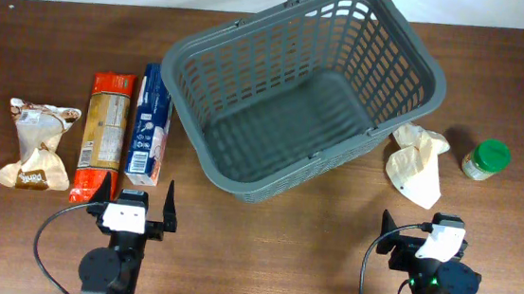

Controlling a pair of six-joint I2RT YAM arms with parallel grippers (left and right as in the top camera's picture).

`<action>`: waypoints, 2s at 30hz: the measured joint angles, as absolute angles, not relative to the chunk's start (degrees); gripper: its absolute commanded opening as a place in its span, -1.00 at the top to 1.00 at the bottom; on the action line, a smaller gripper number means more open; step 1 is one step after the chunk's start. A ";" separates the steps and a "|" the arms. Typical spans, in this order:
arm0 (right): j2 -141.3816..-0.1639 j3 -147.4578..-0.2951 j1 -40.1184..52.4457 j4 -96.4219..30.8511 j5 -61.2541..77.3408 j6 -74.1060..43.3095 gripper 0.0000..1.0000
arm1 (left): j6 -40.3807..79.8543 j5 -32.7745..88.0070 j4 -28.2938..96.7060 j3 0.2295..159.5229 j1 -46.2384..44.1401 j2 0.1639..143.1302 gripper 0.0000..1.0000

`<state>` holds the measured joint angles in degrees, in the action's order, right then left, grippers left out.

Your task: Pack container

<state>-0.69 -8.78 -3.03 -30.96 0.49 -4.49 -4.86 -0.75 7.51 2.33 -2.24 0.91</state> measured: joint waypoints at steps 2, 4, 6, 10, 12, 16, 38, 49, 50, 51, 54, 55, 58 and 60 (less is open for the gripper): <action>-0.69 -8.78 -3.03 -30.94 0.49 -4.51 -0.98 | -4.86 -0.73 7.51 2.33 -2.24 0.89 -0.98; -0.69 -8.78 -3.03 -30.94 0.49 -4.51 -0.97 | -4.89 -0.73 7.51 2.33 -2.24 0.91 -0.98; -0.69 -8.78 -3.03 -30.94 0.49 -4.51 -0.98 | -4.86 -0.73 7.51 2.33 -2.24 0.89 -0.98; -0.69 -8.78 -3.03 -30.94 0.49 -4.51 -0.97 | -4.86 -0.73 7.51 2.33 -2.24 0.91 -0.98; -0.69 -8.78 -3.03 -30.94 0.49 -4.51 -0.98 | -4.86 -0.75 7.51 2.33 -2.24 0.91 -0.98; -0.69 -8.78 -3.03 -30.94 0.49 -4.49 -0.98 | -4.97 -0.95 7.49 2.33 -2.24 0.91 -0.98; -0.69 -8.84 -3.03 -30.94 3.42 -4.34 -0.97 | -7.49 3.27 -5.41 2.61 -2.24 0.82 -0.98; -17.06 -33.36 -3.03 -48.07 5.13 -4.40 -0.97 | -4.99 3.51 17.02 26.63 -2.24 12.49 -0.98; -21.30 -38.06 -3.03 -49.04 4.60 -4.16 -0.98 | -4.89 3.38 17.82 31.18 -2.24 16.95 -0.98; -25.65 -42.87 -3.03 -51.46 4.16 -4.03 -0.97 | -4.86 3.20 18.68 34.96 -2.24 21.06 -0.98; -38.61 -57.93 -3.03 -58.08 3.51 -3.84 -0.97 | -4.84 3.27 23.38 44.82 -2.24 31.55 -0.98; -44.86 -66.04 -3.03 -62.30 3.40 -3.62 -0.98 | -4.84 3.86 27.94 51.62 -2.22 38.22 -0.98; -56.66 -83.83 -3.03 -72.93 2.81 -1.26 -0.97 | -4.84 6.87 37.47 67.42 -2.20 51.13 -0.98; -61.56 -92.55 -3.03 -75.31 2.81 -0.49 -0.98 | -4.86 8.54 44.91 76.71 -2.20 57.56 -0.98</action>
